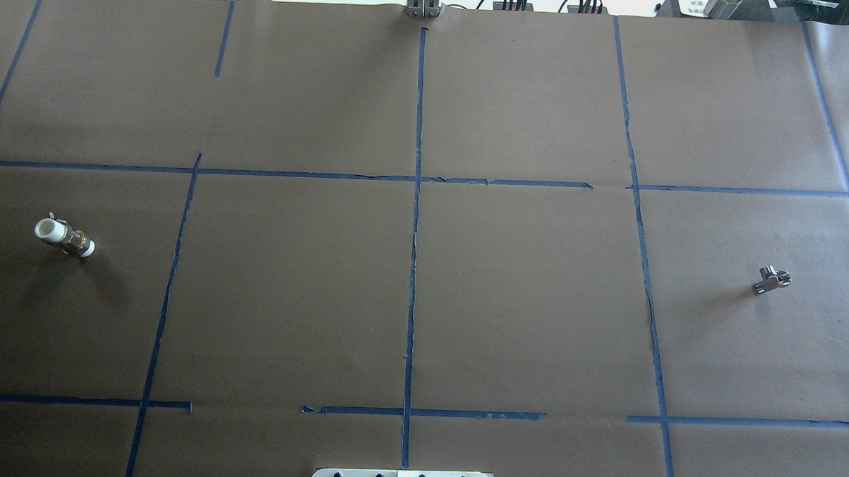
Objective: Assemble PPR valve and pipe with both arms
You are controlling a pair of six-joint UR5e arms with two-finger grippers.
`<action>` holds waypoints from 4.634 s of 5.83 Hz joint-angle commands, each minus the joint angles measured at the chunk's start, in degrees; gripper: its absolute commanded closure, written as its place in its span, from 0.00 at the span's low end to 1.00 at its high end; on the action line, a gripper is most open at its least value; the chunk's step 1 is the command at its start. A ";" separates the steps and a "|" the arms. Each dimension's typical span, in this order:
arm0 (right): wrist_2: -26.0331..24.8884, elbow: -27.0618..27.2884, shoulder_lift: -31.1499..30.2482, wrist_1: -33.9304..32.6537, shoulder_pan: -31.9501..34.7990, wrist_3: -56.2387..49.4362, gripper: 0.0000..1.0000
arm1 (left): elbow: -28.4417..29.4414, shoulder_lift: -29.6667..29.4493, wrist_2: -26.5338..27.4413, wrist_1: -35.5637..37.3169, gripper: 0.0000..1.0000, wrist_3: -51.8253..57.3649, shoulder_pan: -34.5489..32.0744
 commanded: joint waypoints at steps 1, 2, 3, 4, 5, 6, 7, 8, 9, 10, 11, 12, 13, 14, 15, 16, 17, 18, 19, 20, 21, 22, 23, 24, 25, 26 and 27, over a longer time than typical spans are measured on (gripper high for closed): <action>0.00 -0.23 0.00 0.54 0.05 0.12 0.00 | -0.09 0.00 0.02 0.00 0.00 -0.03 0.09; -0.09 -0.06 0.00 0.63 -0.04 0.21 0.00 | -0.35 -0.09 0.02 -0.09 0.00 -0.03 0.09; -0.09 0.38 0.00 0.81 -0.04 0.30 0.00 | -1.48 -0.09 0.02 -0.09 0.00 -0.12 0.09; -0.09 0.29 0.00 2.12 -0.04 0.39 0.00 | -2.63 -0.26 0.11 -0.26 0.00 -0.55 0.18; -0.09 0.47 0.00 2.22 -0.04 0.39 0.00 | -2.11 -3.57 0.28 -1.83 0.00 -0.47 0.27; -0.09 0.47 0.09 2.22 -0.04 0.39 0.00 | -1.15 -7.87 0.46 -2.02 0.00 -0.82 0.36; -0.09 0.47 0.18 2.22 -0.04 0.39 0.00 | -0.10 -9.74 0.46 -2.02 0.00 -0.56 1.14; -0.09 0.47 0.18 2.22 -0.04 0.21 0.00 | -0.09 -9.58 -0.06 -2.98 0.00 -0.30 1.50; -0.09 0.38 0.26 2.22 -0.04 0.30 0.00 | -1.04 -9.32 -0.24 -7.17 0.00 -0.81 4.63; 0.00 0.47 0.18 2.22 -0.04 0.30 0.00 | -1.14 -9.23 -0.41 -7.99 0.00 -7.95 11.45; 0.00 0.47 0.26 2.22 -0.04 0.30 0.00 | -2.45 -9.14 0.19 -13.05 0.00 -22.04 14.30; 0.00 0.47 0.26 2.22 -0.04 0.30 0.00 | -2.55 -6.01 0.81 -22.23 0.00 -30.96 17.12; 0.00 0.47 0.18 2.22 -0.04 0.30 0.00 | -2.90 -5.54 5.08 -26.68 0.00 -40.89 22.63; 0.00 0.47 0.26 2.22 -0.04 0.30 0.00 | -2.90 -5.62 10.60 -29.85 0.00 -48.82 27.73; 0.00 0.38 0.26 2.22 -0.04 0.30 0.00 | -2.90 -6.32 10.74 -30.06 0.00 -52.38 29.52; 0.00 0.38 0.26 2.22 -0.04 0.30 0.00 | -3.16 -7.46 10.75 -30.06 0.00 -55.63 31.54; 0.00 0.38 0.26 2.22 -0.04 0.30 0.00 | -3.86 -7.38 10.48 -29.89 0.00 -56.27 32.69; 0.00 0.29 0.26 2.22 -0.04 0.30 0.00 | -5.09 -6.77 10.48 -29.62 0.00 -56.37 33.05; 0.00 0.21 0.26 2.22 -0.04 0.30 0.00 | -5.01 -6.68 10.74 -29.53 0.00 -56.45 33.84; 0.00 0.12 0.26 2.22 -0.04 0.30 0.00 | -4.92 -6.68 10.83 -29.53 0.16 -56.45 33.93; 0.00 0.12 0.26 2.22 -0.04 0.30 0.00 | -4.66 -6.68 10.83 -29.53 0.26 -56.37 34.02; 0.00 0.12 0.26 2.22 -0.04 0.30 0.00 | -4.22 -6.68 10.92 -29.53 0.26 -56.28 34.02; 0.00 0.12 0.26 2.22 -0.04 0.30 0.00 | -4.22 -6.68 11.01 -29.53 0.26 -56.28 34.11; 0.00 0.12 0.26 2.22 -0.04 0.30 0.00 | -4.22 -6.59 11.01 -29.53 0.42 -56.28 34.19; 0.00 0.12 0.26 2.22 -0.04 0.30 0.00 | -4.22 -6.33 11.01 -29.45 0.65 -56.28 34.20; 0.00 0.03 0.26 2.22 -0.12 0.30 0.00 | -4.13 -6.15 11.01 -29.44 0.84 -56.19 34.11; 0.00 -0.06 0.26 2.22 -0.13 0.30 0.00 | -4.22 -5.63 11.01 -29.44 0.84 -55.76 34.11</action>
